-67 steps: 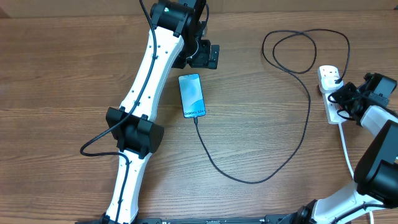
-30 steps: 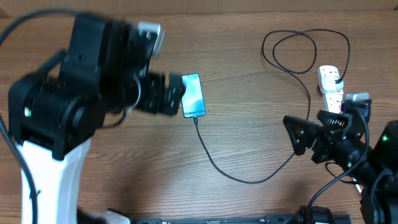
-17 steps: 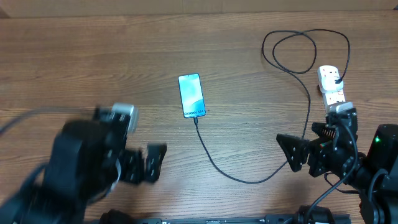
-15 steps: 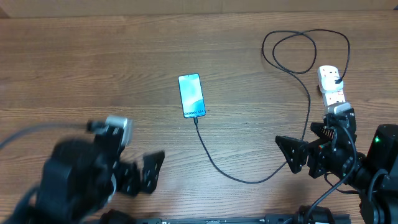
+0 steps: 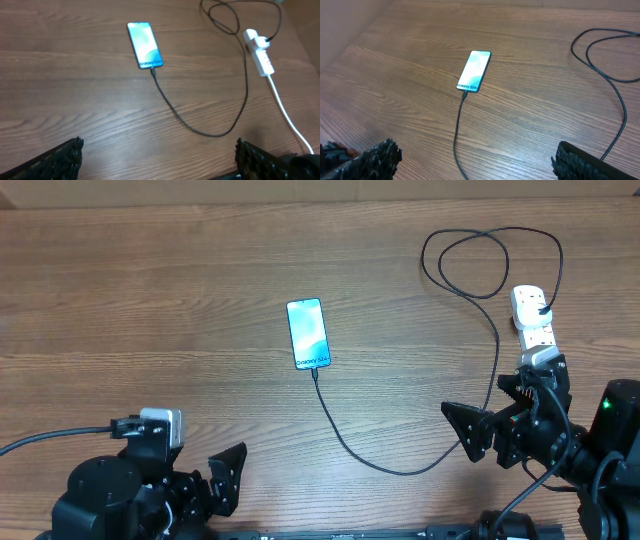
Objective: Plug charger to phone and switch on socket
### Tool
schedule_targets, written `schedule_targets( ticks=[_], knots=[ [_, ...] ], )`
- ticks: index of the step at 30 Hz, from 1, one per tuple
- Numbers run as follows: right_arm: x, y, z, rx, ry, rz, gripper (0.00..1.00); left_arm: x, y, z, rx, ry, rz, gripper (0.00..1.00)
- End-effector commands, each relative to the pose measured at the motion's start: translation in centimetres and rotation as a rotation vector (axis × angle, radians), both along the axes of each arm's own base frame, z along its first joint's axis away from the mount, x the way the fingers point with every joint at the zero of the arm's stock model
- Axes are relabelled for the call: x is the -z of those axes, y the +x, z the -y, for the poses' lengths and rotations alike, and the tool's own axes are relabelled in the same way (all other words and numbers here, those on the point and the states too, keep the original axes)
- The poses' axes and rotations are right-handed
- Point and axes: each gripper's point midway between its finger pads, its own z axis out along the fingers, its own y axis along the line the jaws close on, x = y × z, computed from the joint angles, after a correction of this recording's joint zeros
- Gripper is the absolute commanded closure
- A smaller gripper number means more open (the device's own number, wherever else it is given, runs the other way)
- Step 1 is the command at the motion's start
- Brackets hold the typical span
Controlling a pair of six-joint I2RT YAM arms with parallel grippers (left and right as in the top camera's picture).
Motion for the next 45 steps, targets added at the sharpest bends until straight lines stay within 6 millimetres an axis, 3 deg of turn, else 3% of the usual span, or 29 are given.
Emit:
schedule_targets(
  ticks=[1,14,17,24,35,45],
  knots=[
    [-0.2,-0.1,-0.2,-0.015,-0.004,0.013,0.00,0.4,-0.1,-0.3,-0.025,0.001,-0.015,0.00],
    [-0.2,-0.1,-0.2,-0.015,-0.004,0.013,0.00,0.8,-0.5,-0.5,-0.024,0.005,-0.025,0.01],
    [-0.2,-0.1,-0.2,-0.015,-0.004,0.012,0.00,1.2,-0.6,-1.4,-0.075,0.011,-0.012,0.00],
    [-0.2,-0.1,-0.2,-0.015,-0.004,0.013,0.00,-0.1,3.7,-4.7,-0.312,-0.010,0.320,0.00],
    [-0.2,-0.1,-0.2,-0.015,-0.004,0.013,0.00,1.8,9.7,-7.1,-0.431,-0.099,0.820,0.00],
    [-0.2,-0.1,-0.2,-0.015,-0.004,0.013,0.00,6.5,10.7,-7.8,-0.461,-0.108,0.915,0.00]
  ],
)
